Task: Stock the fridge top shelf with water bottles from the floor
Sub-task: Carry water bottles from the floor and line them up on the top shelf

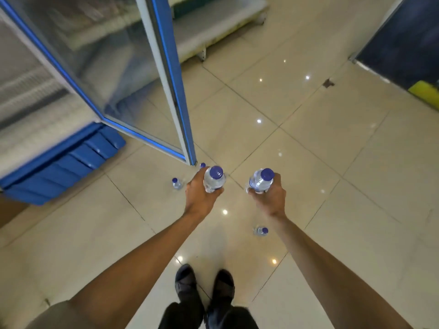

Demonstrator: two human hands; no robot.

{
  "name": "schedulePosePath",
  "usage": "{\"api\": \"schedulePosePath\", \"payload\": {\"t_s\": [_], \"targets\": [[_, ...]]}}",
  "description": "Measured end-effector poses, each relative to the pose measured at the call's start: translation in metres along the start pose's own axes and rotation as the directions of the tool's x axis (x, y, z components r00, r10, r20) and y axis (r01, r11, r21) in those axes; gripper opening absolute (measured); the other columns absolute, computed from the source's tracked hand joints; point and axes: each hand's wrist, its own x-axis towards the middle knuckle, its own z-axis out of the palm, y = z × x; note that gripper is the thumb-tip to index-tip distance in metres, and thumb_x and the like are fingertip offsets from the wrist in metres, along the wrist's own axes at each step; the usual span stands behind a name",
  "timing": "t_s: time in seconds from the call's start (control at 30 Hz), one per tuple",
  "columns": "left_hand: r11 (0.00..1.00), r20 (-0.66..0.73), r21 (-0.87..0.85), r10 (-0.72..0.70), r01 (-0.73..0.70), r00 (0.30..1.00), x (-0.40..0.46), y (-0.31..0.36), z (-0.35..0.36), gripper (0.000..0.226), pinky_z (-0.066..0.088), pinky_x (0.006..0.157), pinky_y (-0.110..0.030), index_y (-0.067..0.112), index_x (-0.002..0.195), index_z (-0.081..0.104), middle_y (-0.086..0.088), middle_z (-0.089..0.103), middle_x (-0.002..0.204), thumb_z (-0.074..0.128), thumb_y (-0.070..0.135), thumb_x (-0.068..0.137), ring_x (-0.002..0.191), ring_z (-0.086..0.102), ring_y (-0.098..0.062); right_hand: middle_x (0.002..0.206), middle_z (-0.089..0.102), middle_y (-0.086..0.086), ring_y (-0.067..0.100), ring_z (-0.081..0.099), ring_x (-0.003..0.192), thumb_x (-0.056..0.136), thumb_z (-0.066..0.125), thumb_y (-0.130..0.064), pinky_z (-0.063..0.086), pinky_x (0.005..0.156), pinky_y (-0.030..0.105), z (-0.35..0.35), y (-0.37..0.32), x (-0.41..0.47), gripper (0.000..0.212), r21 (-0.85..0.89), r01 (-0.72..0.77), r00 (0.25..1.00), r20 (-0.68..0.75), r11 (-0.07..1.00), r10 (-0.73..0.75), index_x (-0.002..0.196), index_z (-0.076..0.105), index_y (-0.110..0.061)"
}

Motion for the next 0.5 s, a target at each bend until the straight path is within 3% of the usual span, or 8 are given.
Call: {"api": "schedulePosePath", "payload": {"t_s": [0.1,0.33,0.5], "targets": [[1.000,-0.042,0.024,0.015,-0.014,0.999,-0.033,0.055,-0.048,0.049,0.056,0.085,-0.038,0.022,0.112,0.060,0.007,0.069,0.098,0.085,0.018,0.070,0.092,0.065,-0.011,0.097,0.066,-0.005,0.018,0.066,0.084,0.069,0.085,-0.023,0.055,0.072,0.032,-0.024,-0.057,-0.038,0.061,0.023,0.022,0.999,0.025,0.999,-0.023,0.115,0.046,-0.024],[0.997,-0.168,0.016,0.076,-0.075,0.983,-0.070,0.133,-0.153,0.049,0.046,0.075,-0.010,0.026,0.110,0.063,0.014,0.069,0.097,0.087,0.026,0.068,0.090,0.062,0.002,0.092,0.067,-0.008,0.016,0.066,0.082,0.071,0.083,-0.025,0.052,0.070,0.028,-0.010,-0.172,-0.094,0.056,0.071,0.218,0.961,0.162,0.973,-0.226,0.112,0.045,-0.023],[0.995,-0.324,0.052,0.099,-0.087,0.941,-0.071,0.169,-0.240,0.048,0.046,0.074,-0.014,0.031,0.105,0.062,0.019,0.067,0.093,0.088,0.033,0.065,0.088,0.061,0.005,0.091,0.069,-0.012,0.010,0.067,0.082,0.071,0.082,-0.027,0.053,0.071,0.025,0.027,-0.256,-0.117,0.051,0.149,0.339,0.908,0.208,0.929,-0.365,0.108,0.047,-0.030]]}}
